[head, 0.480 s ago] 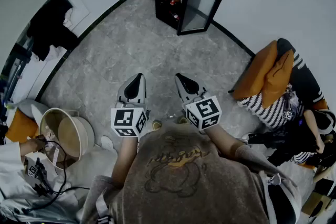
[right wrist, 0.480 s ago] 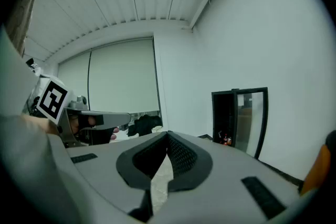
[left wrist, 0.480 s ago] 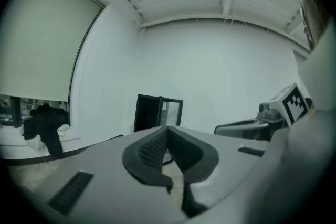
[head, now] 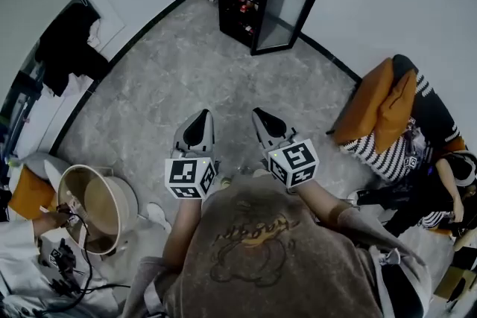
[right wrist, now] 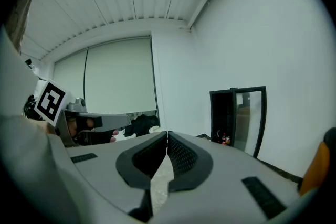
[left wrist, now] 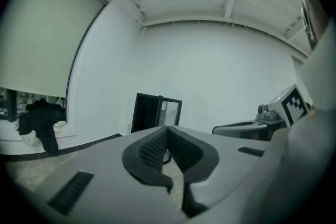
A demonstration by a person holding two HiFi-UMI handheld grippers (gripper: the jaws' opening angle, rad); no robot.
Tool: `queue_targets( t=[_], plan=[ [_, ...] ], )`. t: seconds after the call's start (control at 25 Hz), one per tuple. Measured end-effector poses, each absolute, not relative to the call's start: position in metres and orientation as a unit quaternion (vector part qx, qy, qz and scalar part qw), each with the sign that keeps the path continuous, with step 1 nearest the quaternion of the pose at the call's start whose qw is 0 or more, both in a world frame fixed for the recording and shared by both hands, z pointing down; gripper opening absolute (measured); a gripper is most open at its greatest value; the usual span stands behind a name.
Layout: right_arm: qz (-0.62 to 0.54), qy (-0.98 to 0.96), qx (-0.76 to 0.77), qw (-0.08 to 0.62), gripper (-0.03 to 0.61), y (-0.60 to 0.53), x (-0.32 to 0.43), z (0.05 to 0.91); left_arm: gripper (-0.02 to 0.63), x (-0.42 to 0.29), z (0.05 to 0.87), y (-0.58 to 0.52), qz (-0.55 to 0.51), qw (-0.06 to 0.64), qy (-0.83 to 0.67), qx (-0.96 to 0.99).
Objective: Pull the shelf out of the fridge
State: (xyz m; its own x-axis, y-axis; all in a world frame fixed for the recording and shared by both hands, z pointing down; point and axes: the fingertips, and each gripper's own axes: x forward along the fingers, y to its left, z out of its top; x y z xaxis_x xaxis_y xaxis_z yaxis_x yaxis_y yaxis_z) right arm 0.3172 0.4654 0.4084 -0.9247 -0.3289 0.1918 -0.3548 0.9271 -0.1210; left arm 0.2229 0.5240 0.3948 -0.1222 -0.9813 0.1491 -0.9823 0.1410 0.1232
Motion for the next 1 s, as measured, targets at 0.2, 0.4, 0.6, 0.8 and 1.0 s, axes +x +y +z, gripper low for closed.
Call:
queue_targets(
  t=[0.2, 0.4, 0.6, 0.8, 1.0],
  plan=[
    [0.074, -0.975, 0.191, 0.082, 0.021, 0.467, 0.303, 0.409, 0.006, 0.203, 0.394, 0.526, 0.009, 0.085, -0.738, 0.669],
    [0.072, -0.974, 0.195, 0.084, 0.021, 0.455, 0.284, 0.404, 0.006, 0.183, 0.396, 0.519, 0.006, 0.099, -0.732, 0.674],
    [0.072, -0.975, 0.195, 0.082, 0.021, 0.433, 0.262, 0.411, 0.006, 0.167, 0.404, 0.496, 0.011, 0.100, -0.726, 0.680],
    [0.071, -0.975, 0.194, 0.079, 0.021, 0.396, 0.237, 0.417, 0.006, 0.144, 0.410, 0.461, 0.007, 0.102, -0.726, 0.680],
    [0.079, -0.975, 0.191, 0.083, 0.021, 0.355, 0.204, 0.415, 0.006, 0.113, 0.407, 0.417, 0.007, 0.107, -0.723, 0.682]
  ],
)
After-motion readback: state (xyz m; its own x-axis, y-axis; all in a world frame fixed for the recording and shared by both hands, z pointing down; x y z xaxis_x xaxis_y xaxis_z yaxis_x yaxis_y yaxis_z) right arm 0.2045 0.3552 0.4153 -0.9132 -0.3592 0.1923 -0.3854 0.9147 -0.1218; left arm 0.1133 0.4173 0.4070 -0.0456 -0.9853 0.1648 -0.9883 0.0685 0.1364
